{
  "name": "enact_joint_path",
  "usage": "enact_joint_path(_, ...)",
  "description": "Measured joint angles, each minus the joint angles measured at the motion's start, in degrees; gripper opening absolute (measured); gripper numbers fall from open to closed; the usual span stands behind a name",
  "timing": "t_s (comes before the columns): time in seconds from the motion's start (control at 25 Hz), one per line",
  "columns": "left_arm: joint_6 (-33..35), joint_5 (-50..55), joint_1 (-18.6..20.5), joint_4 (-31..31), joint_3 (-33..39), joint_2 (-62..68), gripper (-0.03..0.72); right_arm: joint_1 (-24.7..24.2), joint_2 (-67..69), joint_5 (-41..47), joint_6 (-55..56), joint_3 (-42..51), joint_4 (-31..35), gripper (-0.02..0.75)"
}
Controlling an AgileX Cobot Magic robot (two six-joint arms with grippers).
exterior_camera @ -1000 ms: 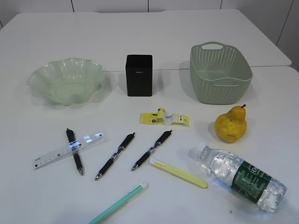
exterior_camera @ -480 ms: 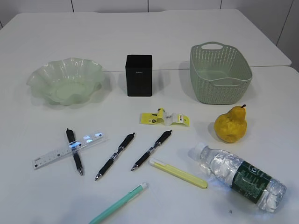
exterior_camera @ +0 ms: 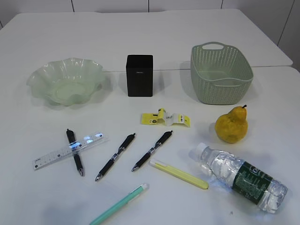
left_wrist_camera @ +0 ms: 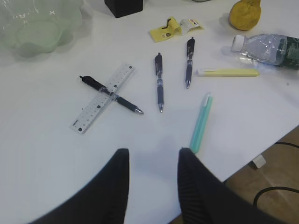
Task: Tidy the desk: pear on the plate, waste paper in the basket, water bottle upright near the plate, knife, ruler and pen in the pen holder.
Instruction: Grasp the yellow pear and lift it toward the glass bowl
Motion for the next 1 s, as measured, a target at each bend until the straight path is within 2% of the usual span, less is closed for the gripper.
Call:
enact_joint_path(0.12, 2.72, -0.31, -0.35, -0.67, -1.66, 2.35, 0.244, 0.0, 1.54, 0.47, -0.54, -0.87, 0.2, 0.406)
enact_joint_path(0.4, 7.72, -2.89, -3.93, -1.14, -1.78, 7.79, 0.244, 0.0, 8.36, 1.32, -2.17, -2.59, 0.73, 0.406)
enact_joint_path(0.72, 10.48, -4.58, -3.99, -1.75, -1.78, 10.03, 0.244, 0.0, 14.71, 1.32, -2.4, -6.75, 0.84, 0.407)
enact_joint_path(1.0, 14.03, -5.55, -3.99, -5.6, -1.78, 10.03, 0.244, 0.0, 21.37, 0.21, -4.89, -9.59, 1.06, 0.406)
